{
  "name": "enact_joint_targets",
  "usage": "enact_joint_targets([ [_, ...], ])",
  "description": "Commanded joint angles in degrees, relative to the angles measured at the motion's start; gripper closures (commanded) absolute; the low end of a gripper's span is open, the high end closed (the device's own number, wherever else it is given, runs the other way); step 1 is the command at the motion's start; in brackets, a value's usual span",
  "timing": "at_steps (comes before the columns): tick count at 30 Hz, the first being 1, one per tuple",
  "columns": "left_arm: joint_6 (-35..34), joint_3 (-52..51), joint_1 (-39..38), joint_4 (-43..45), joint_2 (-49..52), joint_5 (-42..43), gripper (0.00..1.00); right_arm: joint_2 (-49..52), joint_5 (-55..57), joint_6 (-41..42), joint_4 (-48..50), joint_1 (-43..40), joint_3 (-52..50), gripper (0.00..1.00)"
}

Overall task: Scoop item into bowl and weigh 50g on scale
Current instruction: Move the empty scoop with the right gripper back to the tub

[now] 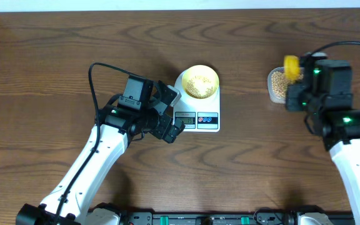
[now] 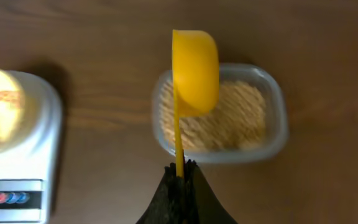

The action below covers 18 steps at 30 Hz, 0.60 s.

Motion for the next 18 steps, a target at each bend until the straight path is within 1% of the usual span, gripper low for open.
enact_joint_targets([
  [1, 0.52, 0.09, 0.15, -0.04, 0.48, -0.52, 0.02, 0.83, -5.57, -1.03, -0.72, -5.33, 0.90, 0.99],
  [4, 0.52, 0.09, 0.15, -0.04, 0.48, -0.55, 0.02, 2.47, -8.28, -2.34, -0.74, -9.75, 0.90, 0.99],
  [7, 0.52, 0.09, 0.15, -0.04, 0.48, -0.52, 0.02, 4.87, -14.45, -4.37, -0.50, -12.17, 0.87, 0.99],
  [8, 0.52, 0.09, 0.15, -0.04, 0.48, -0.52, 0.02, 5.75, -14.97, -5.03, -0.42, -12.44, 0.87, 0.99],
  [12, 0.52, 0.09, 0.15, -0.02, 0.48, -0.52, 0.02, 10.03, -14.08, -5.03, 0.87, -12.46, 0.90, 0.99],
  [18, 0.52, 0.09, 0.15, -0.04, 0.48, -0.52, 0.02, 13.49, -13.57, -5.03, 4.33, -12.46, 0.87, 0.99],
])
